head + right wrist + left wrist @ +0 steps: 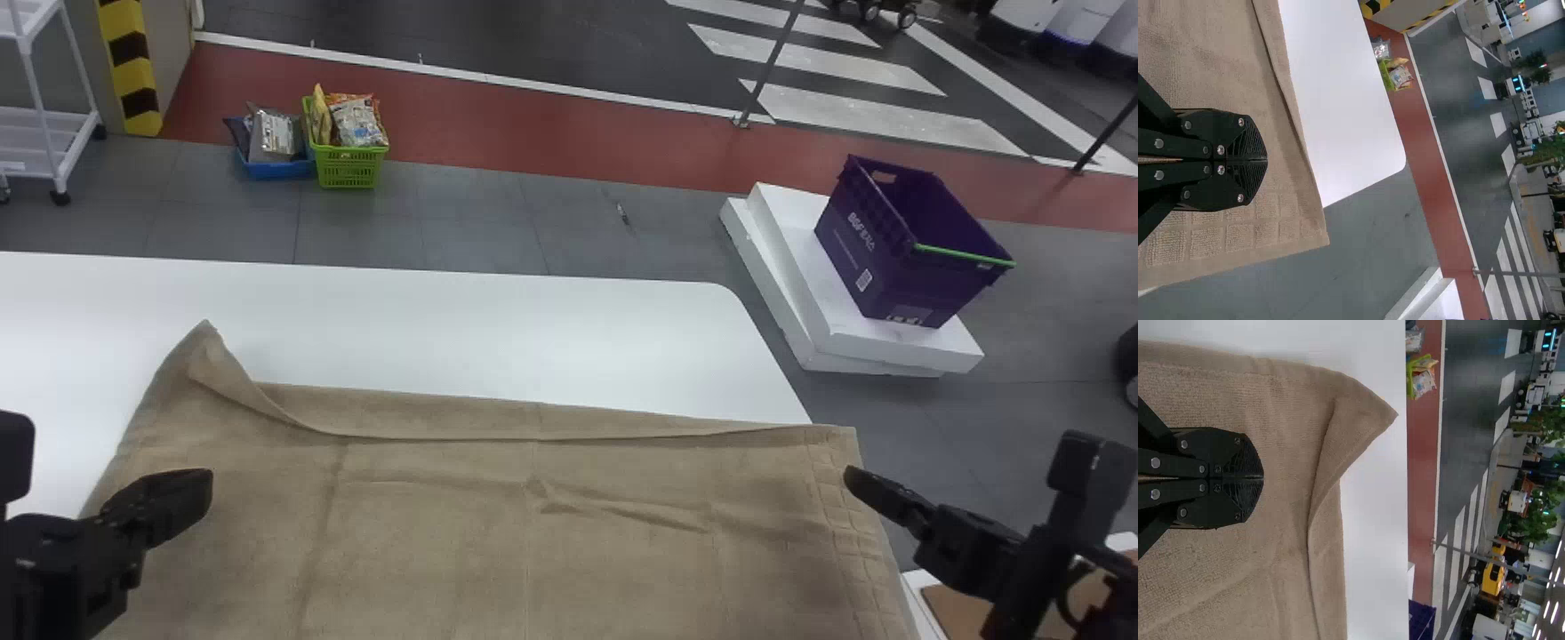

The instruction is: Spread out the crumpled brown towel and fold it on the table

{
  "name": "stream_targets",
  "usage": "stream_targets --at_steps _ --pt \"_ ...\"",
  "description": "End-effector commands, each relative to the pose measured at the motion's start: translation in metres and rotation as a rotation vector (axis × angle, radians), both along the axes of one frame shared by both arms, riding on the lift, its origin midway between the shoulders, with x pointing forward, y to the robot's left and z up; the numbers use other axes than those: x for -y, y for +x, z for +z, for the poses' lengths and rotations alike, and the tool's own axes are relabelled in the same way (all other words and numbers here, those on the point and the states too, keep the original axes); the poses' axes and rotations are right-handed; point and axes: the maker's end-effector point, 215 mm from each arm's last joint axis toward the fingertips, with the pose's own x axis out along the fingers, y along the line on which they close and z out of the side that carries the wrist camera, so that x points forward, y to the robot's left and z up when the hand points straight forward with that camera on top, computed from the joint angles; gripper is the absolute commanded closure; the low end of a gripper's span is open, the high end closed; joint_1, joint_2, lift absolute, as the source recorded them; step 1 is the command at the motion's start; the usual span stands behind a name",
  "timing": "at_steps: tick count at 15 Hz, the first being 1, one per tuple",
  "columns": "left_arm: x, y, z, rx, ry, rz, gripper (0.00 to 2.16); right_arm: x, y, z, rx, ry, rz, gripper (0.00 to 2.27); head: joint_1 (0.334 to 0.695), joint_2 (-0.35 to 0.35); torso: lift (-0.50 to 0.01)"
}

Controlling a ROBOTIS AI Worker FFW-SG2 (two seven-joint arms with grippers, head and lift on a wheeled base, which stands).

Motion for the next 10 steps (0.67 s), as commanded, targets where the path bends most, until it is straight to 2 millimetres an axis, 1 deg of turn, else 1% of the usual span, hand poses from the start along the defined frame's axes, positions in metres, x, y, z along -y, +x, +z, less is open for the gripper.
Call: stream_targets --at_steps 1,5,7,10 --pt "-0.008 0.002 -0.007 0.002 0.035 0.018 1.89 0.001 0.000 0.001 0.004 0.001 -0.001 1.78 0.695 -0.350 -0.127" --pt "-0.028 0.000 -0.011 0.011 0.092 0.050 1.89 0.000 0.001 0.002 0.006 -0.001 0.003 1.78 0.695 -0.350 -0.127" --pt "-0.039 -0.006 -0.016 0.005 0.127 0.064 1.89 -0.002 0.002 0.004 0.010 -0.003 0.008 1.78 0.695 -0.350 -0.127" --pt "-0.061 -0.014 -0.009 0.027 0.166 0.096 1.89 -0.003 0.003 0.008 0.016 -0.007 0.011 1.78 0.695 -0.350 -0.127"
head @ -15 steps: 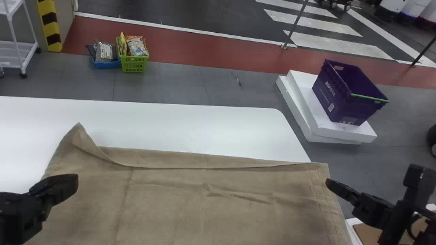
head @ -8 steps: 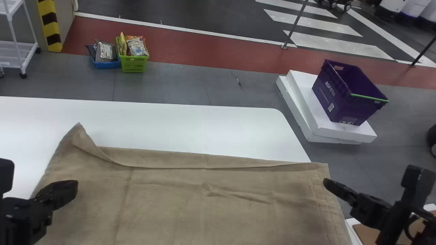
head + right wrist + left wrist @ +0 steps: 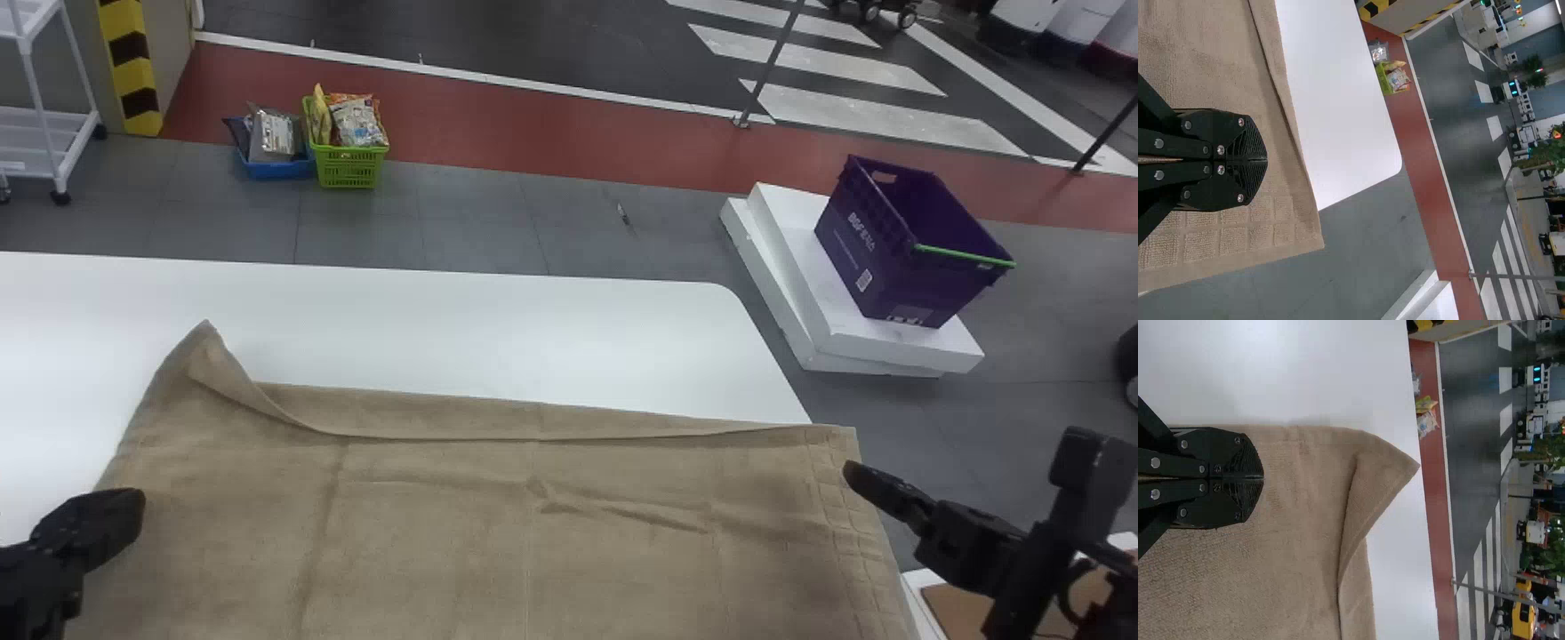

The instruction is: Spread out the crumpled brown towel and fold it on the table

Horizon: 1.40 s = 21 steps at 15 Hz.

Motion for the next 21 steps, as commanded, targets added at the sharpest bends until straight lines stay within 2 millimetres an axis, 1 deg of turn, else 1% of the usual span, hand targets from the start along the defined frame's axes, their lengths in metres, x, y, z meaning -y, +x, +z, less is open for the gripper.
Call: stream_targets --at_steps 1,3,4,5,9,10,12,15,17,20,21 --pt "-0.015 -0.007 0.003 0.004 0.021 0.016 1.89 -0.001 0.001 0.002 0.004 -0.001 0.004 1.78 0.695 -0.350 -0.127" --pt "-0.023 -0.015 0.000 -0.005 0.031 0.023 1.89 -0.003 0.002 0.002 0.005 -0.001 0.007 1.78 0.695 -0.350 -0.127" --pt "-0.023 -0.018 -0.002 -0.008 0.030 0.024 1.89 -0.005 0.004 0.002 0.006 0.001 0.011 1.78 0.695 -0.350 -0.127" --pt "-0.027 -0.019 0.001 -0.003 0.030 0.030 1.89 -0.008 0.006 0.002 0.005 0.005 0.017 1.78 0.695 -0.350 -0.127" --pt "-0.006 -0.018 0.003 -0.001 0.017 0.000 1.89 -0.013 0.010 0.002 0.006 0.011 0.026 1.78 0.695 -0.350 -0.127" --pt "-0.004 -0.020 0.000 -0.005 0.019 -0.004 1.89 -0.010 0.008 0.003 0.005 0.009 0.019 1.78 0.695 -0.350 -0.127" --pt "-0.009 -0.024 -0.005 -0.015 0.035 0.003 1.89 -0.004 0.004 0.002 0.004 0.012 0.007 1.78 0.695 -0.350 -0.127" --pt "-0.027 -0.038 -0.011 -0.028 0.055 0.020 1.89 -0.002 0.003 0.004 0.008 0.010 0.001 1.78 0.695 -0.350 -0.127" --pt "-0.044 -0.043 -0.011 -0.026 0.072 0.042 1.89 -0.004 0.008 0.006 0.014 0.014 0.005 1.78 0.695 -0.350 -0.127" --pt "-0.078 -0.055 -0.003 -0.019 0.092 0.093 1.89 -0.010 0.013 0.004 0.010 0.016 0.017 1.78 0.695 -0.350 -0.127" --pt "-0.089 -0.062 -0.001 -0.022 0.086 0.110 1.89 -0.012 0.014 0.004 0.010 0.016 0.021 1.78 0.695 -0.337 -0.127"
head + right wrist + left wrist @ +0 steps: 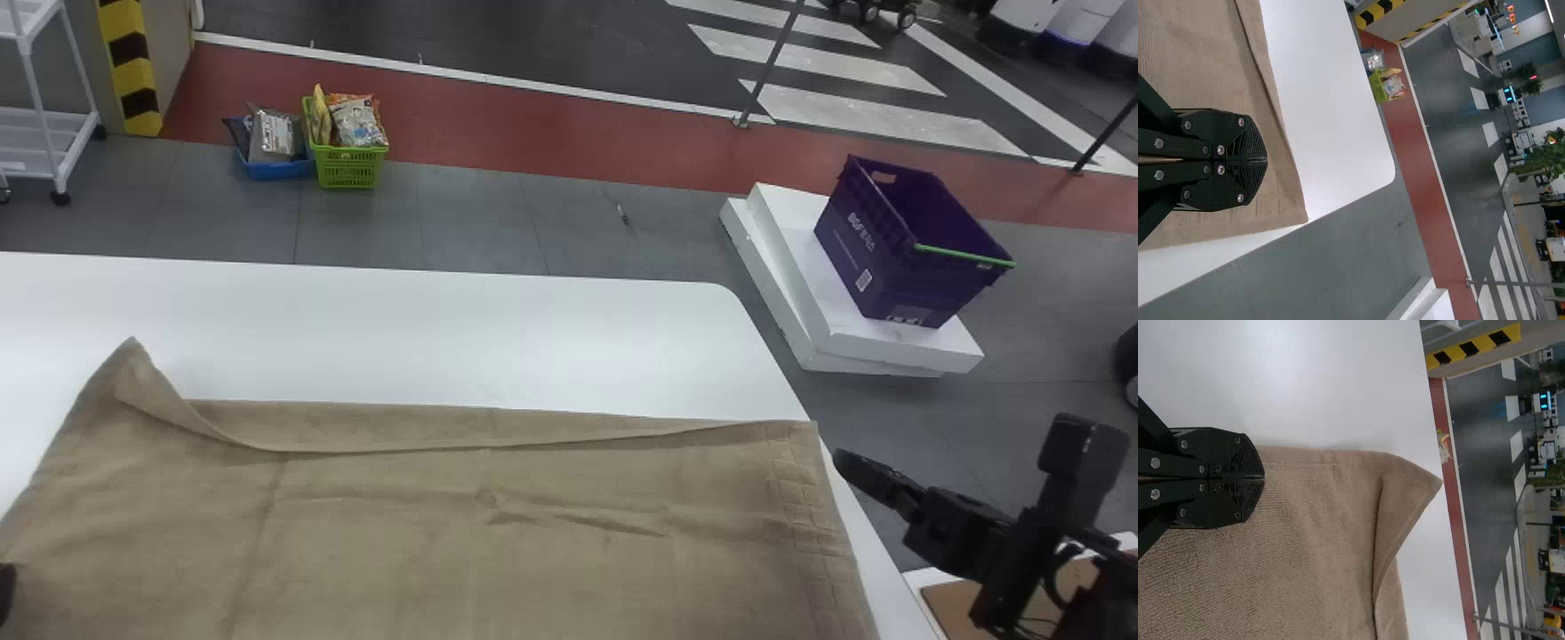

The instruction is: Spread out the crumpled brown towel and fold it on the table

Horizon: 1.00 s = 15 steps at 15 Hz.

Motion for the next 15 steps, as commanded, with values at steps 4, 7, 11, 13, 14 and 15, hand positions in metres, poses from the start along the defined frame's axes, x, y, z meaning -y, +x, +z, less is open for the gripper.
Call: stream_targets --at_steps 4,7,11,13,14,15 --pt "-0.050 -0.029 0.005 -0.010 0.000 0.073 1.89 -0.009 0.006 -0.002 -0.007 0.008 0.015 1.78 0.695 -0.286 -0.127" --pt "-0.058 -0.037 0.016 0.014 -0.059 0.082 1.89 -0.015 0.010 -0.001 -0.008 0.013 0.025 1.78 0.695 -0.245 -0.127" --pt "-0.008 -0.021 0.052 0.083 -0.119 0.011 1.89 -0.022 0.011 0.000 -0.018 0.019 0.032 1.78 0.695 -0.241 -0.127" --pt "0.033 -0.010 0.045 0.070 -0.126 -0.046 1.89 -0.020 0.007 -0.002 -0.023 0.019 0.027 1.78 0.695 -0.267 -0.127" --pt "0.055 -0.006 0.039 0.062 -0.133 -0.076 1.89 -0.017 0.005 -0.002 -0.023 0.020 0.021 1.78 0.695 -0.284 -0.127" --pt "0.076 0.000 0.032 0.054 -0.136 -0.105 1.89 -0.015 0.003 -0.001 -0.020 0.022 0.017 1.78 0.695 -0.329 -0.127"
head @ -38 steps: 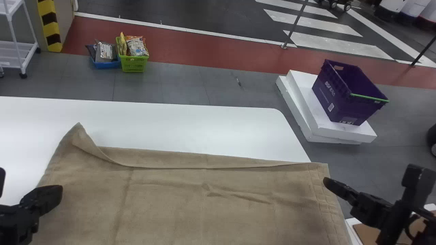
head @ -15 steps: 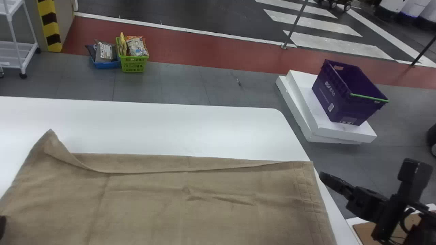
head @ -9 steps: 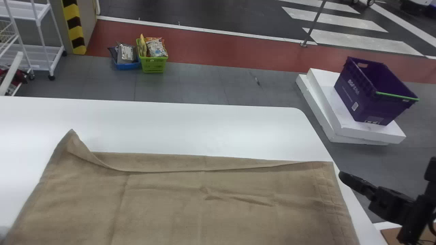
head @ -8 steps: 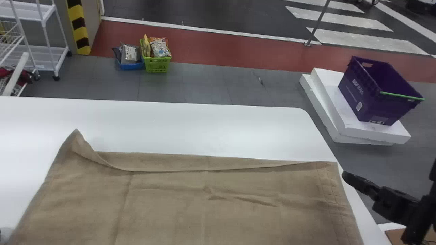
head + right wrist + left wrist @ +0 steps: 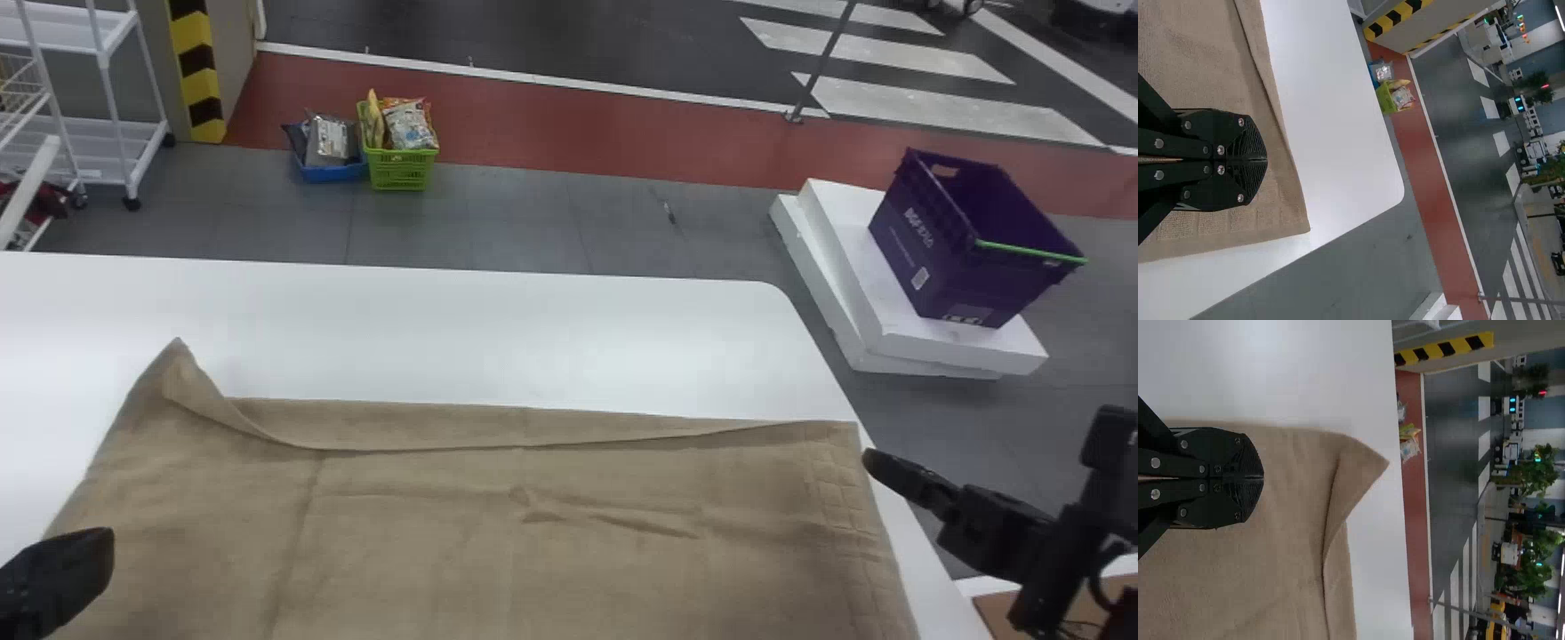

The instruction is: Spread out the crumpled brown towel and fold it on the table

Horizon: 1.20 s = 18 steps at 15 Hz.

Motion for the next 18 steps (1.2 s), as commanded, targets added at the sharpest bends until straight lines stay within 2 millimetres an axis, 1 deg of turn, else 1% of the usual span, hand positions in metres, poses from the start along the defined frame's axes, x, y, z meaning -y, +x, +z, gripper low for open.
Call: stream_targets --at_steps 1,2,3,4,6,9,11,15,17,18 --pt "0.044 0.011 -0.016 -0.015 0.009 -0.061 1.89 0.006 -0.005 0.001 0.004 0.005 -0.012 1.78 0.695 -0.350 -0.127" --pt "0.055 0.016 -0.026 -0.022 0.021 -0.070 1.89 0.007 -0.006 0.002 0.007 0.008 -0.015 1.78 0.695 -0.350 -0.127" --pt "0.060 0.022 -0.033 -0.023 0.035 -0.073 1.89 0.009 -0.007 0.002 0.009 0.007 -0.017 1.78 0.695 -0.350 -0.127" --pt "0.061 0.024 -0.038 -0.026 0.045 -0.070 1.89 0.011 -0.008 0.002 0.011 0.006 -0.020 1.78 0.695 -0.350 -0.127" --pt "0.056 0.026 -0.042 -0.026 0.069 -0.062 1.89 0.015 -0.010 0.004 0.018 0.006 -0.023 1.78 0.695 -0.350 -0.127" --pt "0.038 0.024 -0.048 -0.027 0.110 -0.039 1.89 0.015 -0.008 0.004 0.021 0.009 -0.023 1.78 0.695 -0.350 -0.127" --pt "0.026 0.018 -0.049 -0.021 0.119 -0.025 1.89 0.009 -0.004 0.004 0.023 0.010 -0.012 1.78 0.695 -0.350 -0.127" --pt "0.001 0.000 -0.056 -0.023 0.130 0.004 1.89 0.002 0.001 0.003 0.021 0.011 0.003 1.78 0.695 -0.350 -0.127" --pt "-0.009 -0.009 -0.060 -0.031 0.137 0.015 1.89 -0.001 0.003 0.003 0.020 0.011 0.007 1.78 0.695 -0.350 -0.127" --pt "-0.012 -0.012 -0.060 -0.025 0.135 0.017 1.89 -0.001 0.003 0.002 0.019 0.010 0.008 1.78 0.695 -0.350 -0.127"
